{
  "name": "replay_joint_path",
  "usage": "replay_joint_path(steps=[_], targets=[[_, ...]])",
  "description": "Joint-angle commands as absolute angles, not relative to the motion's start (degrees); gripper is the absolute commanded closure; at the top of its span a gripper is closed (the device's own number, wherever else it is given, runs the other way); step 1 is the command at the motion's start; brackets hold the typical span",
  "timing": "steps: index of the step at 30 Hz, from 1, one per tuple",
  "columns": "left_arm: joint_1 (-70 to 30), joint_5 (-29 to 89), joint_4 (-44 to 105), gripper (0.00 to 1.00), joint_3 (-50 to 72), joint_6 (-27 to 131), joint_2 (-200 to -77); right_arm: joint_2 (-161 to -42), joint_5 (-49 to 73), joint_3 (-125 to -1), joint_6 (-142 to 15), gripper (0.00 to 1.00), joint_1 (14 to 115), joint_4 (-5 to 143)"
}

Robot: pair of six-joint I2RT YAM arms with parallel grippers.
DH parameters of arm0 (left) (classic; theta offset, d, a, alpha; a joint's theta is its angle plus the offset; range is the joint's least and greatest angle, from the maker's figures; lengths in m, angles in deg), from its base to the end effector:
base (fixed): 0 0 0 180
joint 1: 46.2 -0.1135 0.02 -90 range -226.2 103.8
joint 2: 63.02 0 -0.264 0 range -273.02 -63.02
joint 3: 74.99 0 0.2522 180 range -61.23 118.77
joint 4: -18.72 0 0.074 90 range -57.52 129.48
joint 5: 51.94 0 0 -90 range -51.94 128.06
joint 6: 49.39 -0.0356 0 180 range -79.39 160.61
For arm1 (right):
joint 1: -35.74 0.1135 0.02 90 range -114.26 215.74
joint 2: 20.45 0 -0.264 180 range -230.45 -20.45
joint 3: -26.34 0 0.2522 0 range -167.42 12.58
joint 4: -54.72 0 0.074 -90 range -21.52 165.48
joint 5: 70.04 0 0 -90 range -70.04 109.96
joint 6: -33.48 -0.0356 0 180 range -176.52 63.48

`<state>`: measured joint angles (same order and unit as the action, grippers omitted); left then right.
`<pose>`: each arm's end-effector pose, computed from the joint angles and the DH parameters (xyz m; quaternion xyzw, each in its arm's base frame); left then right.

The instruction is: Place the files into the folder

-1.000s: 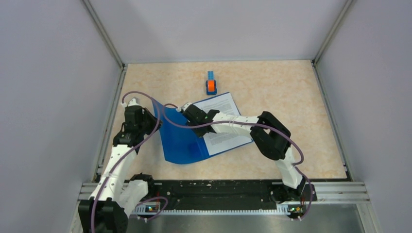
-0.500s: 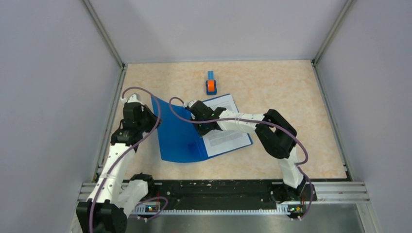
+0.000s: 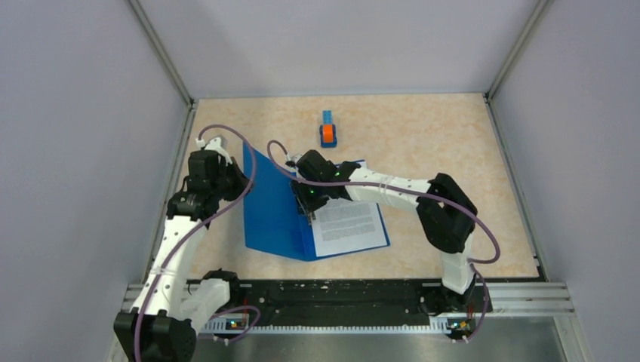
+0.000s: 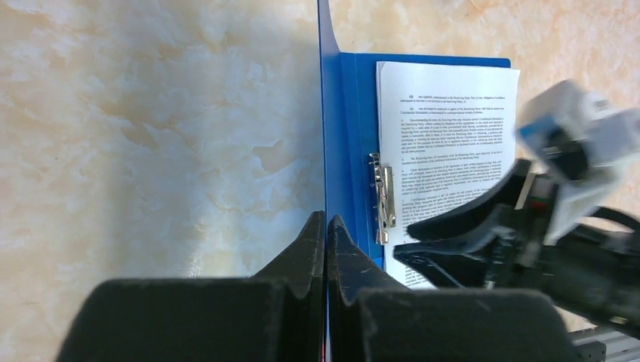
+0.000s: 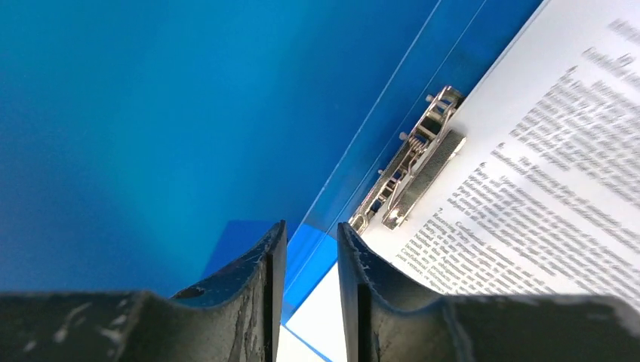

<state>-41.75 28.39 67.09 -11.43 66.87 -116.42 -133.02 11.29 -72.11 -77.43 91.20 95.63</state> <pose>0.1955 -0.0212 0.3025 -0.1334 0.8872 -0.1883 0.3996 0.2385 0.3560 0.2063 -0.3041 0.9014 0.2419 0.1909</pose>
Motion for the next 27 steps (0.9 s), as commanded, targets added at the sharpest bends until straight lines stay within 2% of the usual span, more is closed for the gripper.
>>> replay_joint_path(steps=[1, 7, 12, 15, 17, 18, 22, 24, 27], targets=[[-41.54, 26.53, 68.77, 1.0, -6.74, 62.99, -116.57, -123.27, 11.43, -71.76, -81.24, 0.67, 89.1, 89.94], [-41.54, 25.92, 70.99, 1.0, -0.55, 57.45, -118.6, -113.3, 13.79, -59.84, -85.41, 0.61, 82.32, 83.04], [-41.26, 22.37, 72.13, 0.99, 2.38, 58.83, -121.0, -107.11, 13.33, -51.09, -86.99, 0.59, 75.79, 80.33], [-39.38, 20.53, 69.26, 0.77, 0.67, 62.3, -120.29, -104.67, 13.56, -47.89, -87.17, 0.57, 73.75, 79.41], [-37.57, 19.73, 66.28, 0.58, -1.1, 65.19, -118.95, -103.79, 13.54, -46.46, -87.32, 0.56, 72.96, 78.97], [-36.65, 19.75, 65.18, 0.53, -1.82, 66.4, -118.47, -103.63, 13.52, -46.11, -87.28, 0.56, 72.78, 78.85], [-34.07, 18.13, 61.33, 0.41, -4.18, 70.21, -117.73, -103.51, 13.9, -44.97, -87.53, 0.56, 72.56, 78.28], [-32.72, 16.84, 59.4, 0.31, -5.12, 71.72, -117.8, -103.25, 14.46, -44.6, -87.77, 0.56, 72.48, 77.9], [-29.86, 15.44, 54.73, 0.29, -7.11, 74.22, -117.86, -102.62, 15.6, -44.08, -88.05, 0.56, 72.32, 77.71]])
